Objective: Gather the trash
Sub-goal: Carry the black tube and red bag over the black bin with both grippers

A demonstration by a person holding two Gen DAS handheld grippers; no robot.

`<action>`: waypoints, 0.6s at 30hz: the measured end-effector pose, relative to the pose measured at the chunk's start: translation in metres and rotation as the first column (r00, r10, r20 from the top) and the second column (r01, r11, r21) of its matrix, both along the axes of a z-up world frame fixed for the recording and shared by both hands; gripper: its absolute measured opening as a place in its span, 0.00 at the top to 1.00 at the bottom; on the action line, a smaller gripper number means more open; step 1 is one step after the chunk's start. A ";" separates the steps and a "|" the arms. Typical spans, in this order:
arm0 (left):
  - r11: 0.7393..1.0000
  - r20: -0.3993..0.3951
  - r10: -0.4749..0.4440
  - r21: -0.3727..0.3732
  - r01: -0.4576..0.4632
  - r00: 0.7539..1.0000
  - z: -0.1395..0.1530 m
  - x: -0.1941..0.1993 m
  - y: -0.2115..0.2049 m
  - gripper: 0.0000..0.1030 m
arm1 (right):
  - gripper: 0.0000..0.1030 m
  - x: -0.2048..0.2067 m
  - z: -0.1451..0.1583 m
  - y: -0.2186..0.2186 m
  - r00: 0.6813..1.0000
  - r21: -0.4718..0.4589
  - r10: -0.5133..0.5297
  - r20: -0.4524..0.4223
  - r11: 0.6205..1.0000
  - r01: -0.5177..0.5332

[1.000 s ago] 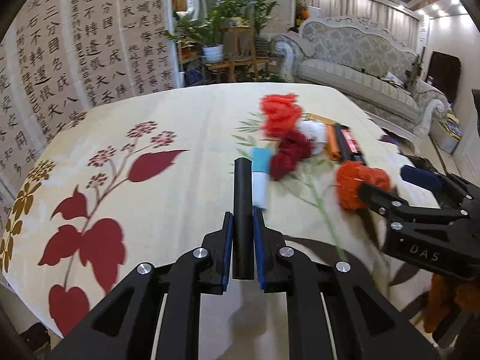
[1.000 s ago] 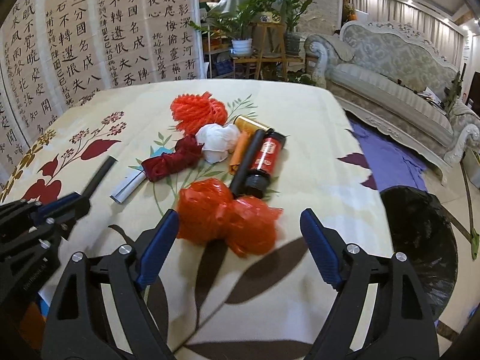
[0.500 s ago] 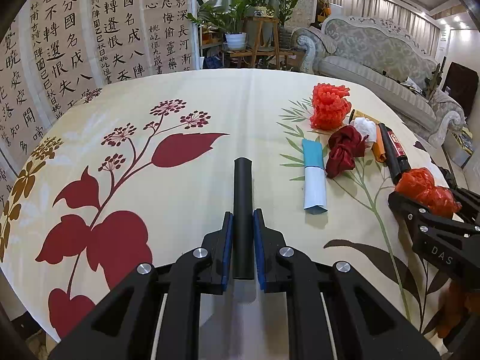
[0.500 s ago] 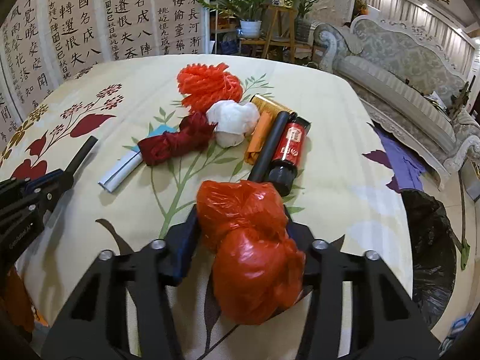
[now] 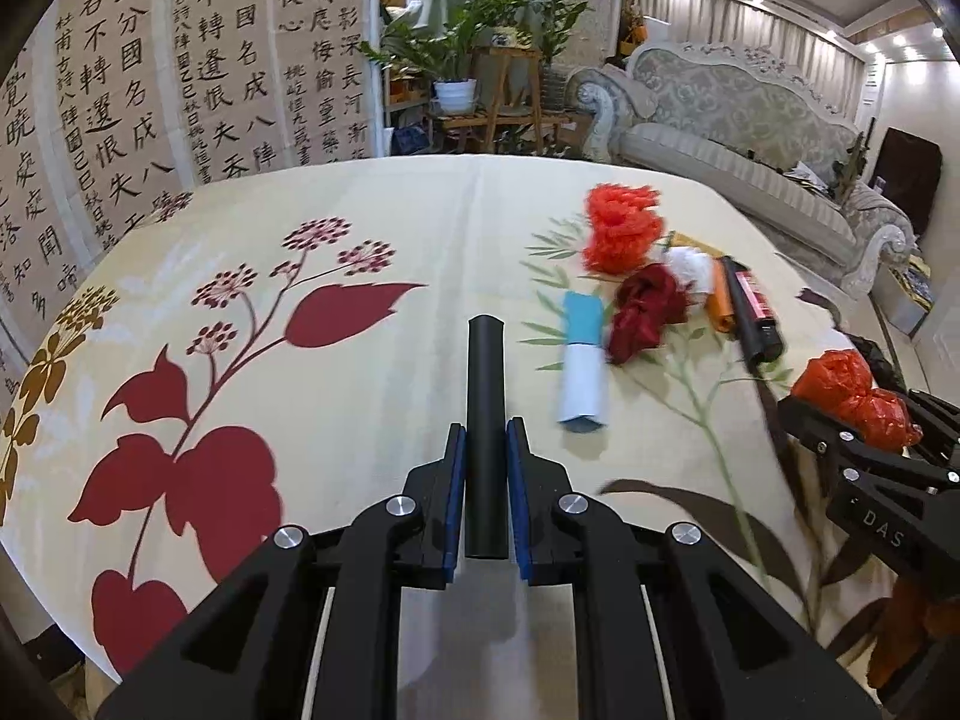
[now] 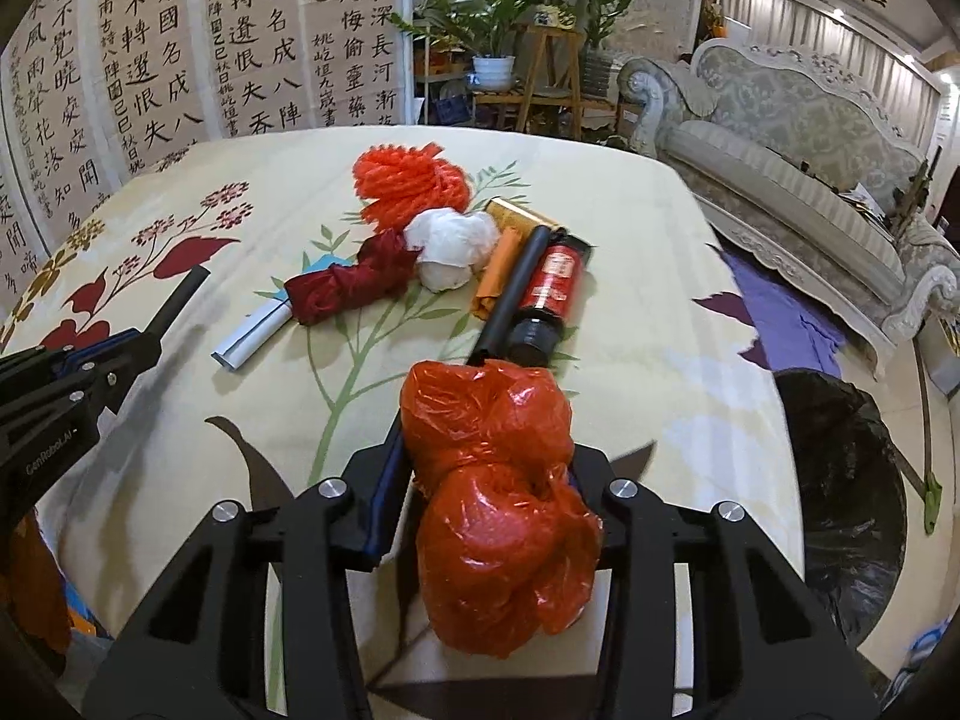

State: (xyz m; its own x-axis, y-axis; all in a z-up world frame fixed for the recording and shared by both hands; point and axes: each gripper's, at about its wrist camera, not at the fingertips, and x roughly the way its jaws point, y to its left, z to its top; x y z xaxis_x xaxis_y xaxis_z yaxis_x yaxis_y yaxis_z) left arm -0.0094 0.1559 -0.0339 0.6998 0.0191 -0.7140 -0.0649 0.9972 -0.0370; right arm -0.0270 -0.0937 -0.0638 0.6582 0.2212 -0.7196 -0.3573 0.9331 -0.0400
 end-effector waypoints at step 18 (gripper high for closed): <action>0.951 0.087 -0.303 -0.039 0.308 0.949 0.026 0.017 -0.129 0.86 | 0.60 -0.006 0.023 -0.132 0.948 0.014 -0.308 0.079 0.951 0.308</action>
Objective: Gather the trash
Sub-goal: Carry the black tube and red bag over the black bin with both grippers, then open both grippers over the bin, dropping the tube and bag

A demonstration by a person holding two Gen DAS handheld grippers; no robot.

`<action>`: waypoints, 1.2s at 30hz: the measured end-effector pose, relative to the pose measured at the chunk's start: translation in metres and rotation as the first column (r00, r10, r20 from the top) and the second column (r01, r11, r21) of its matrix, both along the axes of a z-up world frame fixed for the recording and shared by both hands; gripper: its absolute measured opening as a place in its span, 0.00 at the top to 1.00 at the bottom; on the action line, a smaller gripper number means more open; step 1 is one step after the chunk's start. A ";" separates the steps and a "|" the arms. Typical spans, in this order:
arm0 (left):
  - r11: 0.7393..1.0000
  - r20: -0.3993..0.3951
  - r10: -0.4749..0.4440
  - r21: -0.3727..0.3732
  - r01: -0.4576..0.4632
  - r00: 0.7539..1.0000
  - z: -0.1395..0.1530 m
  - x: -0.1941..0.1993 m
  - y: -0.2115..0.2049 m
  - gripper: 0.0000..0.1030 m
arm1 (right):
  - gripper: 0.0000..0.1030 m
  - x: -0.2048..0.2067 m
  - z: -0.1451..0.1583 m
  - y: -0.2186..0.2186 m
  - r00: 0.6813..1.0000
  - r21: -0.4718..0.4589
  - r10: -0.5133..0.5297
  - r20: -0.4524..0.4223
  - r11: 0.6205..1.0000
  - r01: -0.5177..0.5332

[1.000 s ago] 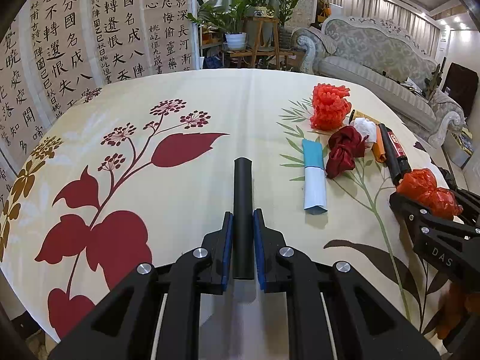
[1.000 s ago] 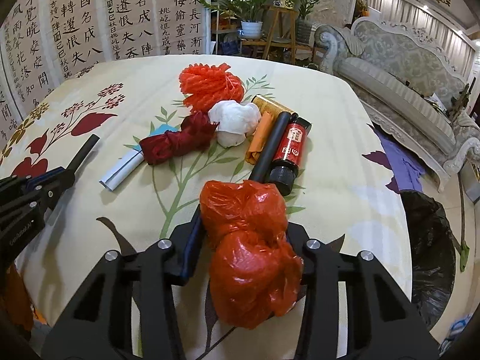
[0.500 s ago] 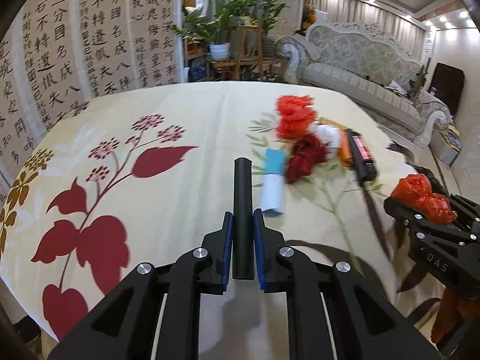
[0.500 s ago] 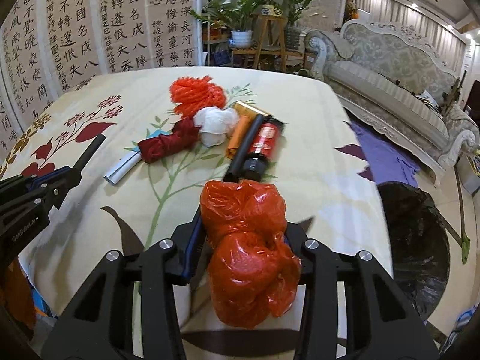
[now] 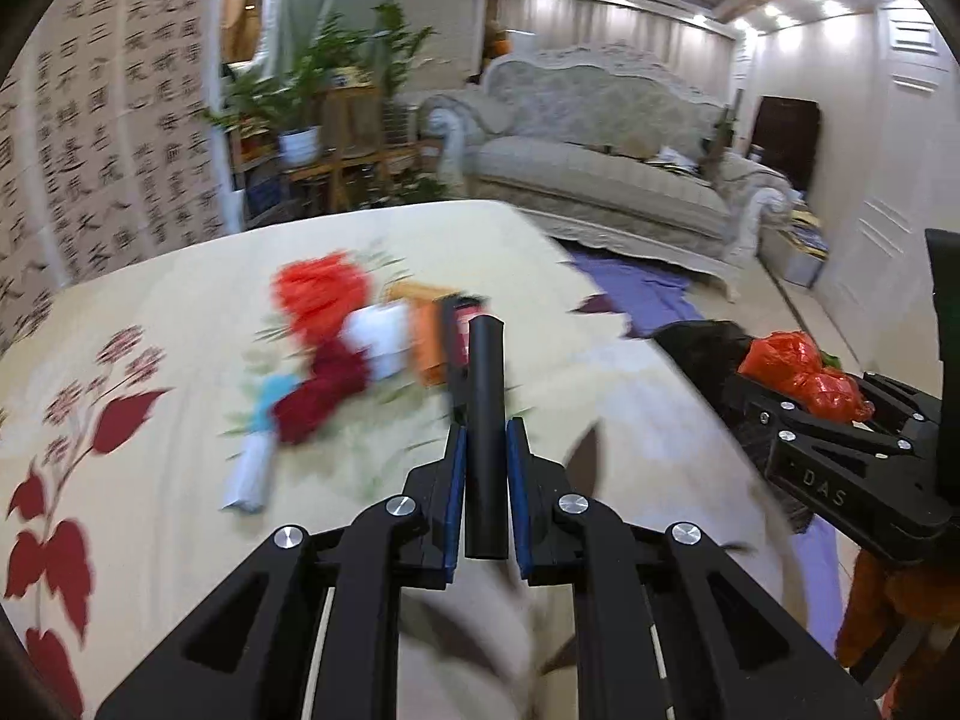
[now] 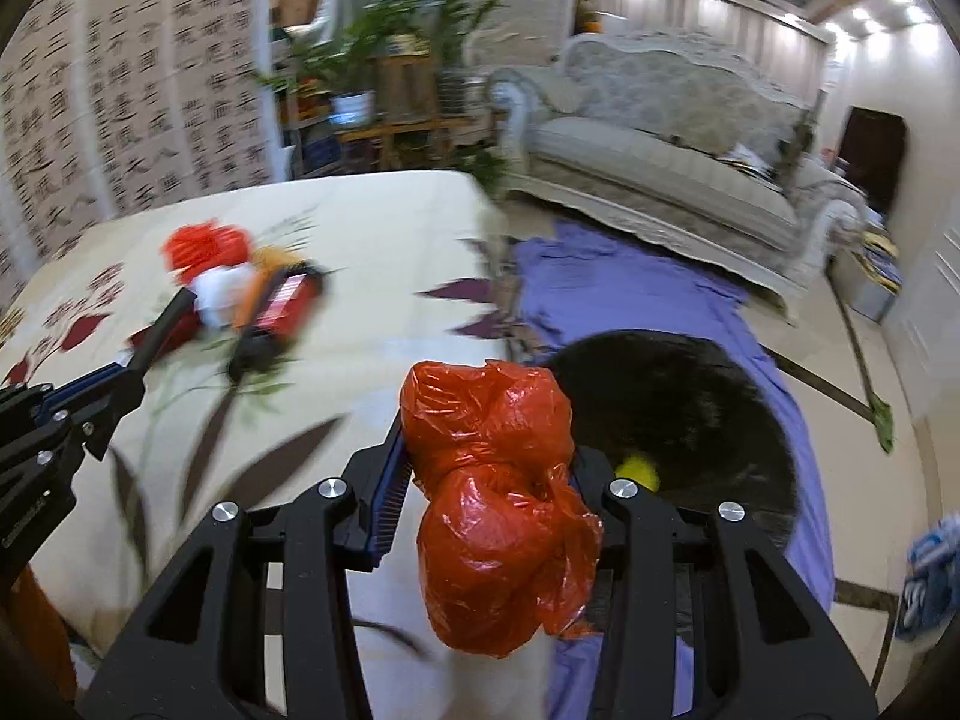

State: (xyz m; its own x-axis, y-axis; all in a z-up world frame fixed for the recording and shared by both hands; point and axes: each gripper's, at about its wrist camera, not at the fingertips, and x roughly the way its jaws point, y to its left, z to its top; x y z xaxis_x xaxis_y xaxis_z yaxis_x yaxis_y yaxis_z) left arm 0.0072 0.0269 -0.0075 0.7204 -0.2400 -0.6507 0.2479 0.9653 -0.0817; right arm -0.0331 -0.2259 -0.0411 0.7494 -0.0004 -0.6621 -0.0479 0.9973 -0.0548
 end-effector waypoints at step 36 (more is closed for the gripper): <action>0.976 -0.021 -0.197 0.094 0.198 0.980 -0.015 0.069 -0.160 0.45 | 0.41 0.050 -0.031 -0.140 0.961 0.049 -0.275 0.012 0.960 0.274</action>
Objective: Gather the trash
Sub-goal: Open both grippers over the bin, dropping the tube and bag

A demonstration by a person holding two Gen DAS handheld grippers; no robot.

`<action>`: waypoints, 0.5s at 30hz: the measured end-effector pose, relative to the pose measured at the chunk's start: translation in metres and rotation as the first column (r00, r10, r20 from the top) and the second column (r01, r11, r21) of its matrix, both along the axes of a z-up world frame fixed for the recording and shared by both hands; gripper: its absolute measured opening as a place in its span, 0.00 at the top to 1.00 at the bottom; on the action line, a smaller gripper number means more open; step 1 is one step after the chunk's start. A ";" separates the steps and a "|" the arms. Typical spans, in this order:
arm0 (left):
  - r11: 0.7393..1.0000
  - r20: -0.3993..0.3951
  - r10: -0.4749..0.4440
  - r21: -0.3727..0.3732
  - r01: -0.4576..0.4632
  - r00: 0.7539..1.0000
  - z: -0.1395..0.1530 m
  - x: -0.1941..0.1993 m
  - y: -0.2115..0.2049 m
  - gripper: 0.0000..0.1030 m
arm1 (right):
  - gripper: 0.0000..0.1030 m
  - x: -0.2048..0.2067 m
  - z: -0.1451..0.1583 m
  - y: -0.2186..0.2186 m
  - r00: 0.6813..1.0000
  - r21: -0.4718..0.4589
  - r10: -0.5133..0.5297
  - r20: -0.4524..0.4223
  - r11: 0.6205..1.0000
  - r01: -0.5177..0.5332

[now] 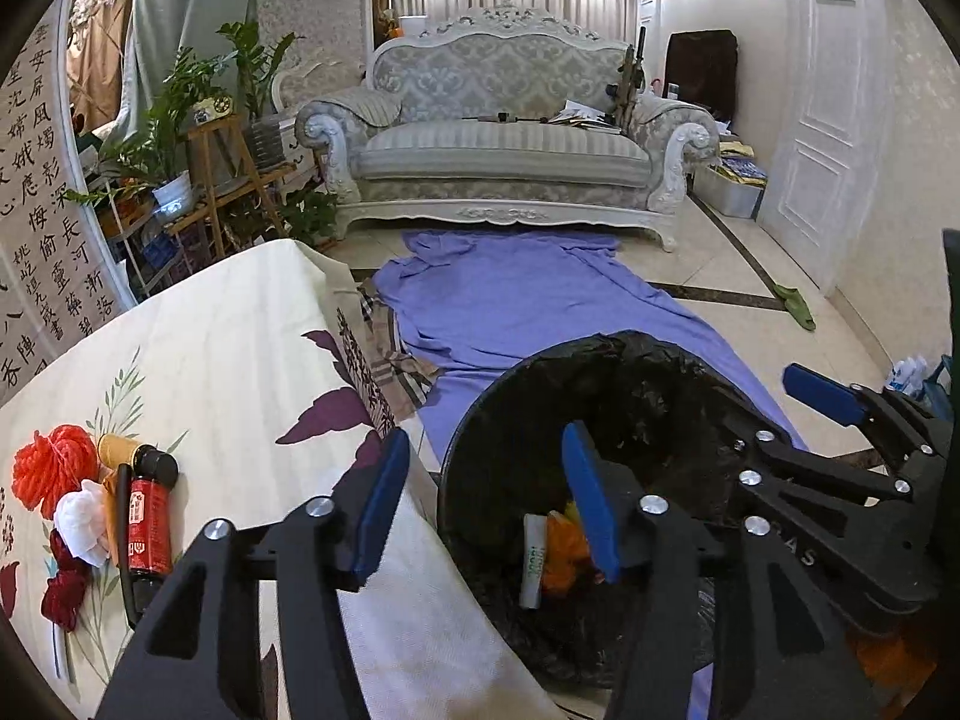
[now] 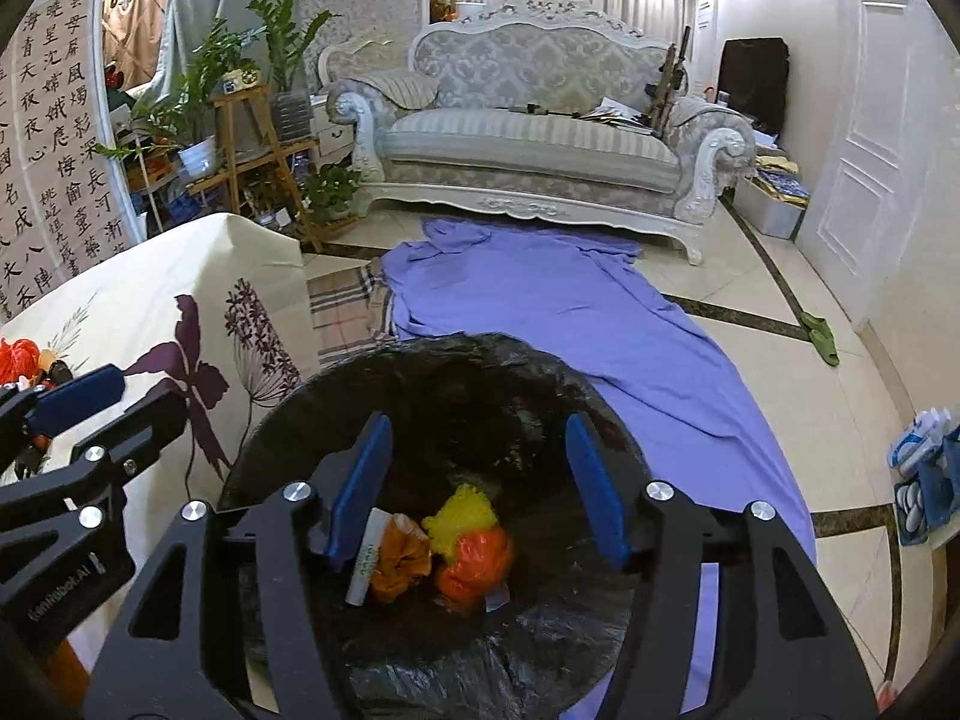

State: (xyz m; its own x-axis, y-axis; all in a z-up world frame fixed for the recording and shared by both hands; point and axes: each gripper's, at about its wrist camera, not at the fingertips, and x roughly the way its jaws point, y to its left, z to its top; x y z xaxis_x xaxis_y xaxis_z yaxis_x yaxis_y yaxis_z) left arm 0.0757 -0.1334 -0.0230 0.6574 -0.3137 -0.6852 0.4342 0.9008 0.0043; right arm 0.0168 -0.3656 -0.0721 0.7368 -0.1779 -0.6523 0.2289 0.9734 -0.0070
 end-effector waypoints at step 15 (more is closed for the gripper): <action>0.996 0.044 0.085 0.000 -0.085 0.995 0.015 -0.012 0.034 0.31 | 0.35 -0.013 0.006 0.016 1.000 0.027 0.016 0.008 0.999 -0.017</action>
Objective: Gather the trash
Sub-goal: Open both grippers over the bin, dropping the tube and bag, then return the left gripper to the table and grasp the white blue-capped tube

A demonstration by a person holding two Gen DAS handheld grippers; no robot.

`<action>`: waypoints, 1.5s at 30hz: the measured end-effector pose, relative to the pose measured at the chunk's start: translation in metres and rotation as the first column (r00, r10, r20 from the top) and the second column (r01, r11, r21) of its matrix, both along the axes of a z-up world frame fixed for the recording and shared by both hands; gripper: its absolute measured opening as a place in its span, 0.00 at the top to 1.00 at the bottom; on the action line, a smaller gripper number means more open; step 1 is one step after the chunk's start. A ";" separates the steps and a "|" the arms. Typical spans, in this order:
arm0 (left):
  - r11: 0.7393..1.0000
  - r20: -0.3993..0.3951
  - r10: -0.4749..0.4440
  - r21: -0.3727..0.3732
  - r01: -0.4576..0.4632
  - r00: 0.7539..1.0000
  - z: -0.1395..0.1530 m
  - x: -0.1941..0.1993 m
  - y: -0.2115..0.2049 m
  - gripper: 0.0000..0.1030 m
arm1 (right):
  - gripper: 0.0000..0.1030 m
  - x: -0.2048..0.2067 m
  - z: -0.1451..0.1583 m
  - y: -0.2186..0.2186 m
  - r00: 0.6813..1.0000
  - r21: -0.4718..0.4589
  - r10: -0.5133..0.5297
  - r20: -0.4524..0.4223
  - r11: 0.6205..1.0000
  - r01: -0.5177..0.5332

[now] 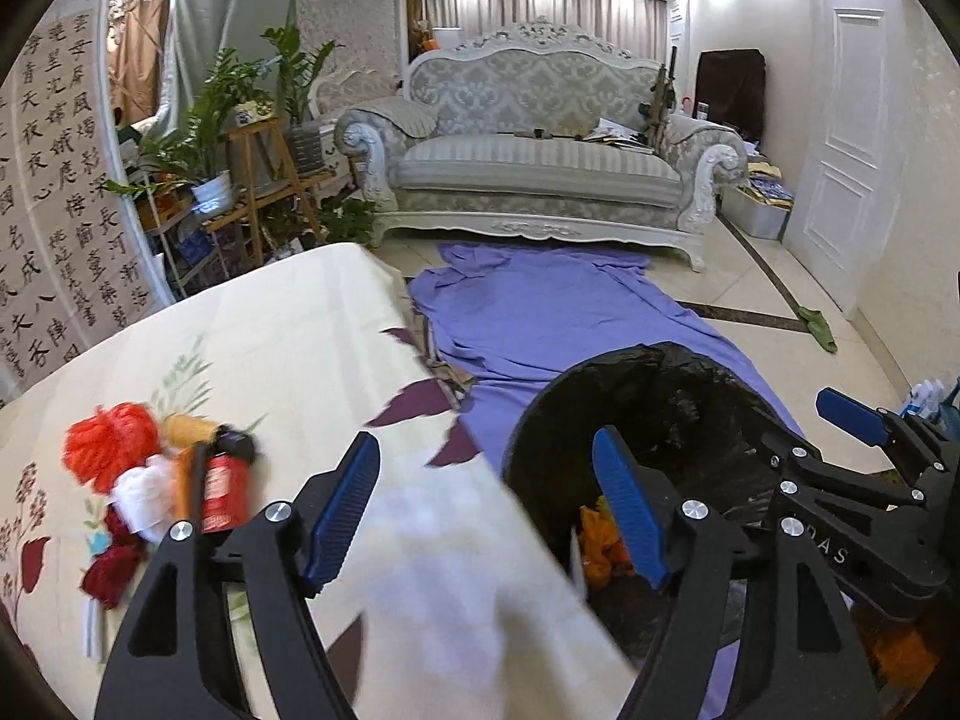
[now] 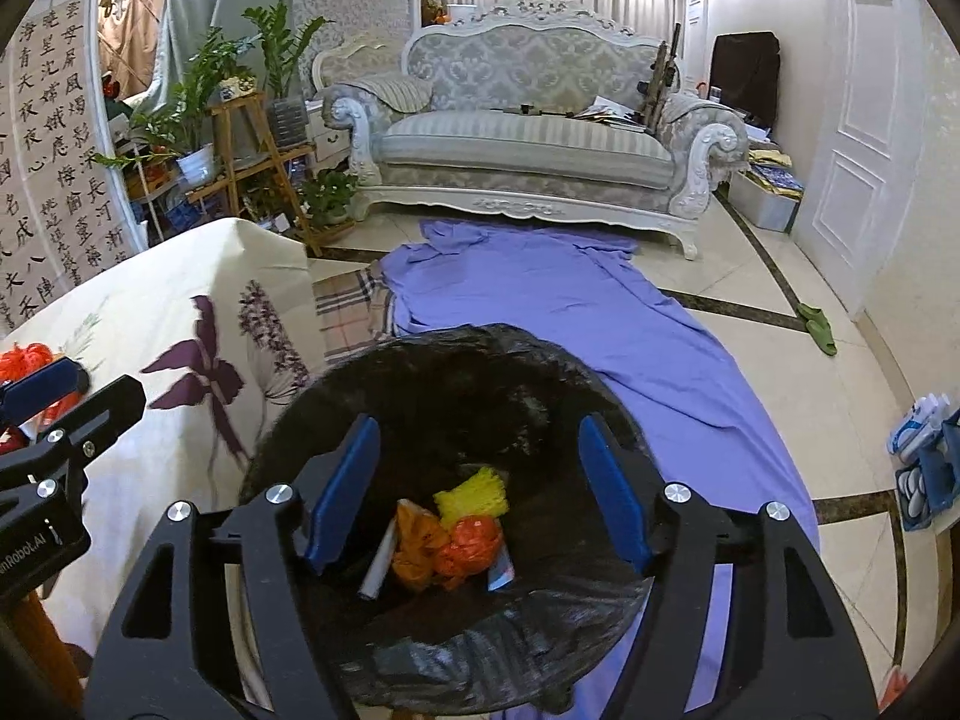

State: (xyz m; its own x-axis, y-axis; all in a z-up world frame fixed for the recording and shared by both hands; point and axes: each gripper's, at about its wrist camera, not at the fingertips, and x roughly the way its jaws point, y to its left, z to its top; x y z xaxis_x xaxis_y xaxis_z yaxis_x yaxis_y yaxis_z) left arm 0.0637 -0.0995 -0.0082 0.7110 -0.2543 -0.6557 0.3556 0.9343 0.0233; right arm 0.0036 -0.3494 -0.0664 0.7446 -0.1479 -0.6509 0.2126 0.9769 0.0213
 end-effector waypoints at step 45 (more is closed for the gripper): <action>0.917 -0.182 0.399 0.073 -0.392 0.899 -0.039 0.002 0.229 0.59 | 0.35 0.024 0.004 0.218 0.896 -0.022 0.436 -0.082 0.898 -0.439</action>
State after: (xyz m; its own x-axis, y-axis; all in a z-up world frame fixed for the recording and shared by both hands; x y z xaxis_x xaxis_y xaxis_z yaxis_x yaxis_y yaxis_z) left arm 0.0662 0.1299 -0.0477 0.6101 0.0465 -0.7909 -0.0426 0.9988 0.0259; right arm 0.0274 -0.1317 -0.0626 0.6904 0.1553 -0.7066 -0.2370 0.9713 -0.0181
